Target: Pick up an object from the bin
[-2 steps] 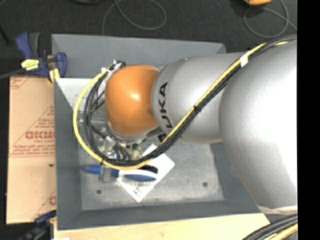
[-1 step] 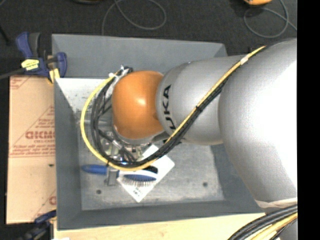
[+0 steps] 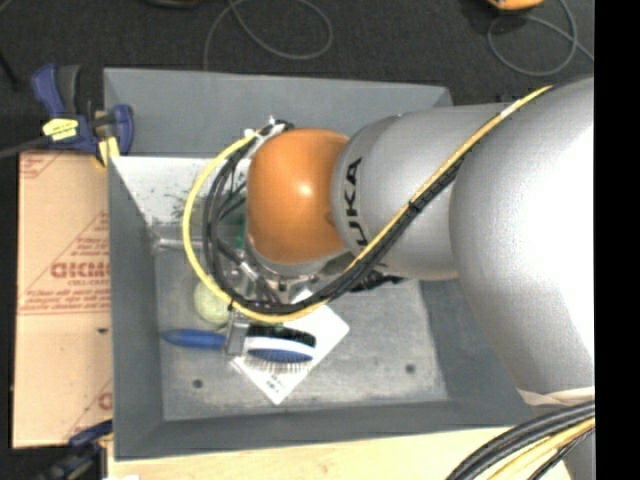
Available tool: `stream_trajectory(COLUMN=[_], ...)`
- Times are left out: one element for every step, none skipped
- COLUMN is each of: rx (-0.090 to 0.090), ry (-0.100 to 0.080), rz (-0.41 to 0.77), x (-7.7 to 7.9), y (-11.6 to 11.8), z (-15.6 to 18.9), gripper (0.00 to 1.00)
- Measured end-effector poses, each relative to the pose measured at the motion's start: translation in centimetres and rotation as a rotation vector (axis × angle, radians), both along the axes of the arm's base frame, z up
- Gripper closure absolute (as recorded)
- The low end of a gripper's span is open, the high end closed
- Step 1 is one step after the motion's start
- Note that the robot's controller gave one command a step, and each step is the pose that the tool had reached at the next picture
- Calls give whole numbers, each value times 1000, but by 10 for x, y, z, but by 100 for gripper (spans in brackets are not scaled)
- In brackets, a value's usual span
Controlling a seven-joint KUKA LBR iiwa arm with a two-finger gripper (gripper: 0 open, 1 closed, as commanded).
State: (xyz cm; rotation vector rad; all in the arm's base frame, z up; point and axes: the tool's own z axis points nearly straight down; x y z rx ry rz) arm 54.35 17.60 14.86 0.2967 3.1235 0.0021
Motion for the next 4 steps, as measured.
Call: stream_trajectory(rx=[2,-1,-2,-1], ry=[-3,-1,-1,-1], rz=[-25,9,9,9], x=[-16,24,24,23], y=[-1,-128,-128,-128], z=[-65,-76,-76,-74], gripper=[0,100,100,100])
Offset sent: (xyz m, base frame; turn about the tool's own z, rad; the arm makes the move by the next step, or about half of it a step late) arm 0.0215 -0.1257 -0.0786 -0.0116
